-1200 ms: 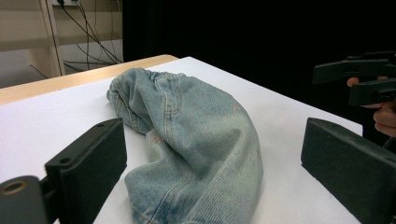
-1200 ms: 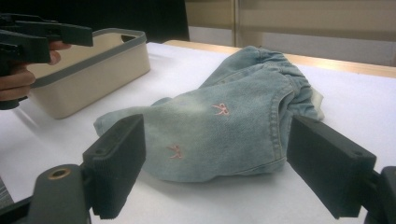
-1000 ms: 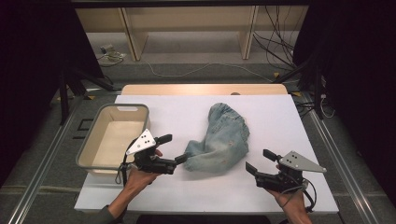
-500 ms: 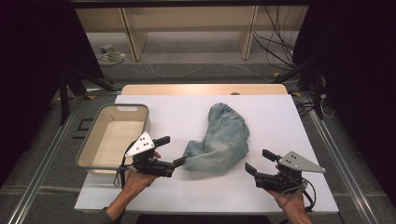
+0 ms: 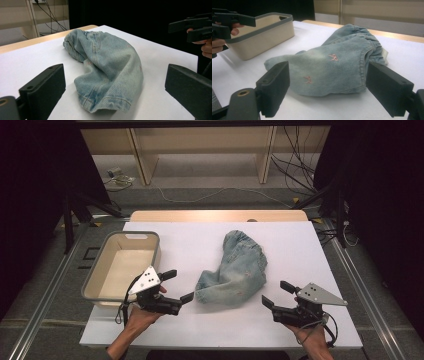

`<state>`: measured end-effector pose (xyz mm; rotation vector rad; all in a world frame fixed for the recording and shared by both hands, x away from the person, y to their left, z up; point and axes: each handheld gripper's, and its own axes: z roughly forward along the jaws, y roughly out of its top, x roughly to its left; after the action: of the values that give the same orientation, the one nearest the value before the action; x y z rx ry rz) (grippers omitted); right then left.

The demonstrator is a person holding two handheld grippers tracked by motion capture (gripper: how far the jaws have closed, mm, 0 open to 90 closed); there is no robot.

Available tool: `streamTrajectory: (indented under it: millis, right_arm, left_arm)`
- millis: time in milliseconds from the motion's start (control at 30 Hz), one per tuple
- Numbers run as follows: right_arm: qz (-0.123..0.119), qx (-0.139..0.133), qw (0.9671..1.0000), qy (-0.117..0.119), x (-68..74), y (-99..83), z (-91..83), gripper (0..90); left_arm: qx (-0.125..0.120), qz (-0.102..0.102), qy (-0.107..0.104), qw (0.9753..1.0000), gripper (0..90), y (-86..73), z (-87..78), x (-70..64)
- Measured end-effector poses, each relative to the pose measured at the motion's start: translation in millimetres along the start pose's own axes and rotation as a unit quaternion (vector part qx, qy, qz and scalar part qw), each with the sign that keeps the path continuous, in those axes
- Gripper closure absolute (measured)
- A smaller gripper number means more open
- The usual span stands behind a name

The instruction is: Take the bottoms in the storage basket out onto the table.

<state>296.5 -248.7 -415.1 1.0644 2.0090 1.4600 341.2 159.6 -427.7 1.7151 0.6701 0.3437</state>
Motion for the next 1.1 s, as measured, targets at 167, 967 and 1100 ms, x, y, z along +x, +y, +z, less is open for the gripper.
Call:
streamTrajectory:
  millis: [167, 967, 1100]
  right_arm:
    - [-0.002, 0.003, 1.0, 0.001, 0.2, -1.6, 0.2, 20.3]
    - [-0.01, 0.006, 0.9999, 0.002, 4.5, -4.2, -1.5, 19.0]
    - [-0.009, 0.006, 0.9999, 0.0, 4.2, -4.4, -2.4, 18.7]
  left_arm:
    - [0.004, -0.008, -0.005, 0.9999, 2.6, -3.8, -3.4, -0.5]
    - [0.002, -0.008, 0.016, 0.9998, 0.0, -12.7, -23.1, 0.5]
    - [0.013, 0.014, 0.02, 0.9996, 0.0, -15.2, -23.6, -1.3]
